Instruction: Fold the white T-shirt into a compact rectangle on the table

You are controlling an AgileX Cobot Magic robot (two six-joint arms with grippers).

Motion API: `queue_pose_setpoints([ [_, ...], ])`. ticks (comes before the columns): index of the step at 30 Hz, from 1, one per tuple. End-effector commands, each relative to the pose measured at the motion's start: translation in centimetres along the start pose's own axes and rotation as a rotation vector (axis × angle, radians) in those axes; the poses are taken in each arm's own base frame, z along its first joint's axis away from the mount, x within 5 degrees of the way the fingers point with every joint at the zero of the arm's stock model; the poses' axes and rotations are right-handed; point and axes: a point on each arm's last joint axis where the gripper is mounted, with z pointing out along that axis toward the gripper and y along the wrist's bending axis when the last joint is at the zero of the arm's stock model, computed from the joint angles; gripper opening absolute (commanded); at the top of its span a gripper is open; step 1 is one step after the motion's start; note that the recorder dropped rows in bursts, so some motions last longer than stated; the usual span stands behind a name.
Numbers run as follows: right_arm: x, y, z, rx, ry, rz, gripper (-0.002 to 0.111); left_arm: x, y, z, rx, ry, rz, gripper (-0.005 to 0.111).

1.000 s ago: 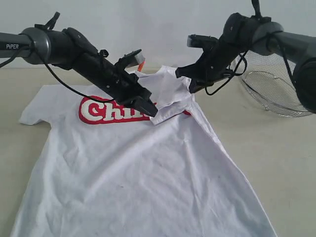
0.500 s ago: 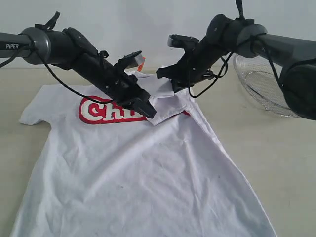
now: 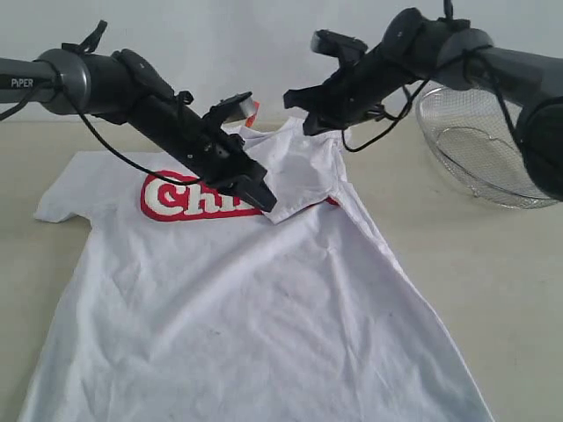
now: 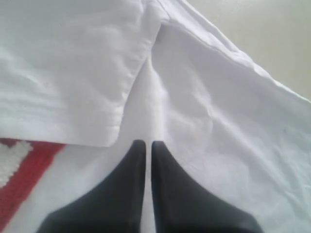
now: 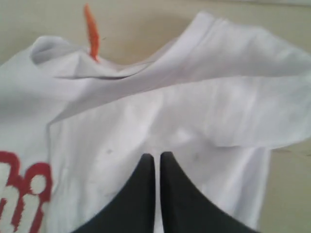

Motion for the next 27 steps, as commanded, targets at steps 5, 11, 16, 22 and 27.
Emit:
queue_pose_setpoints([
  [5, -0.3, -0.8, -0.6, 0.052, 0.000, -0.035, 0.000, -0.5, -0.4, -0.4, -0.015, -0.021, 0.008, 0.005],
  [11, 0.5, -1.2, 0.5, 0.063, 0.032, -0.040, 0.000, -0.9, -0.3, -1.4, -0.049, -0.050, -0.003, 0.005],
  [16, 2.4, -2.6, 2.6, 0.111, 0.106, -0.025, 0.000, -1.1, 0.6, -3.6, -0.087, -0.097, -0.023, 0.005],
  [22, 2.6, -3.3, 2.8, 0.164, 0.117, -0.049, 0.000, -0.9, 2.1, -7.5, -0.143, -0.157, -0.082, 0.005],
  [27, 0.1, -2.3, -0.2, 0.171, 0.019, -0.075, 0.000, -0.7, 2.9, -9.6, -0.170, -0.188, -0.095, 0.005],
])
